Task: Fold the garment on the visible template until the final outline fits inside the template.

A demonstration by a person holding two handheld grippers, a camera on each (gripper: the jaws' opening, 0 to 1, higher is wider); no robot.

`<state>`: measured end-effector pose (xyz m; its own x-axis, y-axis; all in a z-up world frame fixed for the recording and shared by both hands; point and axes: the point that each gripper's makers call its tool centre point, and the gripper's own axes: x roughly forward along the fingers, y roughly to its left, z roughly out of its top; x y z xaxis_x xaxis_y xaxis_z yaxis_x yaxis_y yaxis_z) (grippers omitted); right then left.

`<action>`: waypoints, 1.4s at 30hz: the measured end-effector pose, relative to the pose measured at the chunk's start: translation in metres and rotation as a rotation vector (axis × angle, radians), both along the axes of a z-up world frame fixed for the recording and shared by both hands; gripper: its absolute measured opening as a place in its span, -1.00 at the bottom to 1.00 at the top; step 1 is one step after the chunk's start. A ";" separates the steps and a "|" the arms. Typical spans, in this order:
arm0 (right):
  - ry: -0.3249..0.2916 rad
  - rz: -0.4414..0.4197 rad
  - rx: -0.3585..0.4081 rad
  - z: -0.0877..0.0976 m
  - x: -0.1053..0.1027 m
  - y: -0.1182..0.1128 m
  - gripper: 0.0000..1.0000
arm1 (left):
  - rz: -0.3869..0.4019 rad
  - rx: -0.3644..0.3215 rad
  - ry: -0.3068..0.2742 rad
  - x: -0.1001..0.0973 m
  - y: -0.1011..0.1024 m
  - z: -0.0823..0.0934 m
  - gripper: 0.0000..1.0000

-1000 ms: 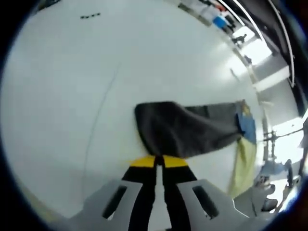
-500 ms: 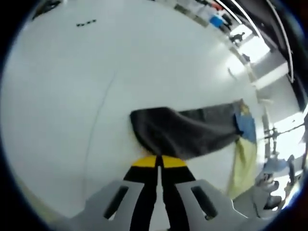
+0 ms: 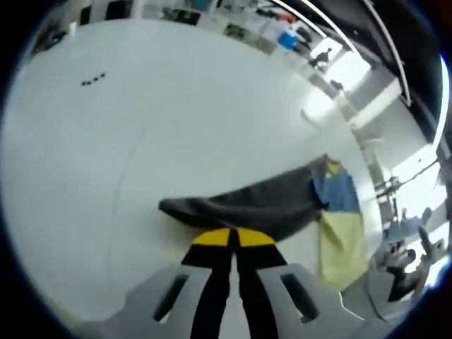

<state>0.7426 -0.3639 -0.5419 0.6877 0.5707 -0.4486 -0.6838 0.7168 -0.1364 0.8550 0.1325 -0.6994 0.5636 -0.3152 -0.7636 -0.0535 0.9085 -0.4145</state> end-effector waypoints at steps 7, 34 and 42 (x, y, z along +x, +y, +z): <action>-0.007 -0.013 0.012 0.001 -0.002 -0.007 1.00 | -0.047 0.014 -0.023 0.015 -0.007 0.006 -1.00; -0.010 -0.054 0.033 -0.003 -0.019 -0.041 1.00 | -0.241 0.042 -0.117 0.050 -0.129 0.054 -1.00; 0.003 -0.066 0.054 -0.007 -0.022 -0.053 1.00 | -0.289 0.033 -0.140 0.064 -0.169 0.065 -1.00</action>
<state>0.7205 -0.4172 -0.5485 0.7230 0.5478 -0.4209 -0.6354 0.7664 -0.0943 0.9189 -0.0364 -0.6348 0.5543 -0.4538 -0.6977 0.2643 0.8909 -0.3694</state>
